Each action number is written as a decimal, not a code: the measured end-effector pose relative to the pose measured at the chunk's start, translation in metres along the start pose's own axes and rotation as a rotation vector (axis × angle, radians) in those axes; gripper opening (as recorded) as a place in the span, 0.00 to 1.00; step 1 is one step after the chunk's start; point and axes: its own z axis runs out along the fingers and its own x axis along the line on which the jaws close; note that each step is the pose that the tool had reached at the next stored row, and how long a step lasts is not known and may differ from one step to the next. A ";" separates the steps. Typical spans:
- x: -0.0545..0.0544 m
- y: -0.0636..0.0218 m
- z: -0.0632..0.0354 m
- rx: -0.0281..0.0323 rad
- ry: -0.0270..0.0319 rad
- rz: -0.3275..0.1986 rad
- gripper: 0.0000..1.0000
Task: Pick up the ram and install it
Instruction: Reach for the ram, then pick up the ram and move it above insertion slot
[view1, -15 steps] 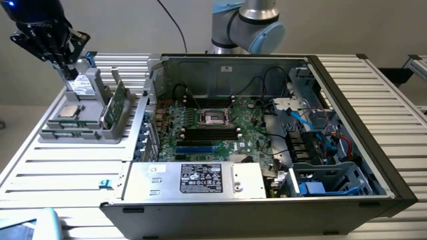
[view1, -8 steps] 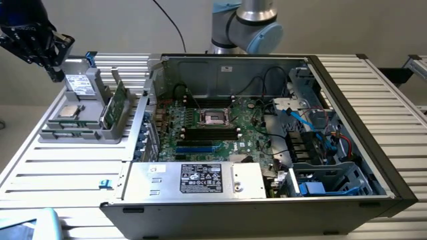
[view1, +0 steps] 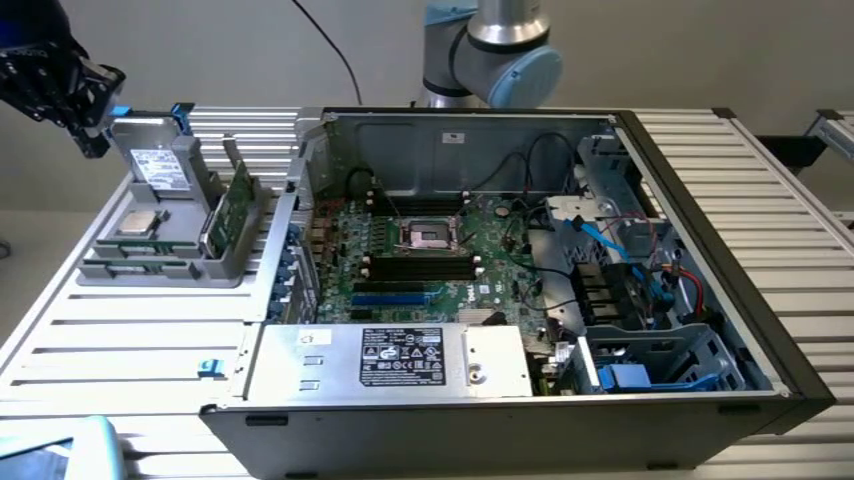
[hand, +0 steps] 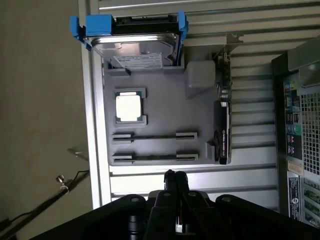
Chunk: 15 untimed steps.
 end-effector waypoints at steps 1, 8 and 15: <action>0.002 0.0018 0.0007 -0.0001 0.0004 0.000 0.11; 0.007 0.0093 0.0024 0.0012 0.0057 0.000 0.11; 0.007 0.0093 0.0024 0.0011 0.0056 0.000 0.11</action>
